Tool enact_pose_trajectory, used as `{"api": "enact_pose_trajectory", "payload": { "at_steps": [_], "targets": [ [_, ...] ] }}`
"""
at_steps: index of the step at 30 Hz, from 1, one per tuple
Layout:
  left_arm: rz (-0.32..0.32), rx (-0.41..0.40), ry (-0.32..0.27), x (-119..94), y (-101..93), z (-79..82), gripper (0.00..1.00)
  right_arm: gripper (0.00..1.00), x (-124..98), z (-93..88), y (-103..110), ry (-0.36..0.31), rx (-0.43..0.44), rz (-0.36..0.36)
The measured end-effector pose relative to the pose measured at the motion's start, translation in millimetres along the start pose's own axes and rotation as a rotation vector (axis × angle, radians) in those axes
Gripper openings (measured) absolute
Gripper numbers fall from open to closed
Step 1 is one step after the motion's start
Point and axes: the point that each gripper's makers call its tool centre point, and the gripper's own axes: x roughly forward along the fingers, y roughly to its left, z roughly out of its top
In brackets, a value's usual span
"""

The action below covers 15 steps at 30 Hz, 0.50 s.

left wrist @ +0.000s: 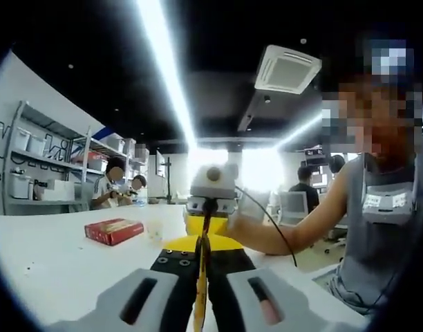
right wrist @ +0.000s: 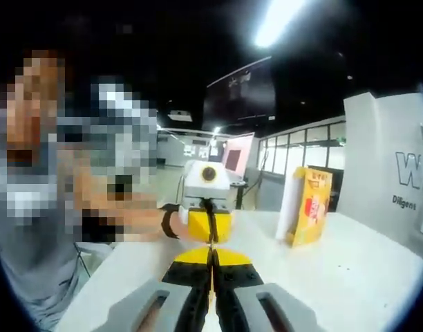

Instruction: Tear open the coffee pouch, take out the coffee, and pour the coffee from the pouch into the cup

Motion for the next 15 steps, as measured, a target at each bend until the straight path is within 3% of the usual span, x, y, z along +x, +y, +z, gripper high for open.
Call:
{"api": "enact_pose_trajectory", "payload": {
  "at_steps": [15],
  "targets": [
    [-0.02,0.014,0.011,1.8,-3.7,-4.2,0.04,0.01,-0.5,-6.1,2.6,0.032,0.009,0.025]
  ]
}}
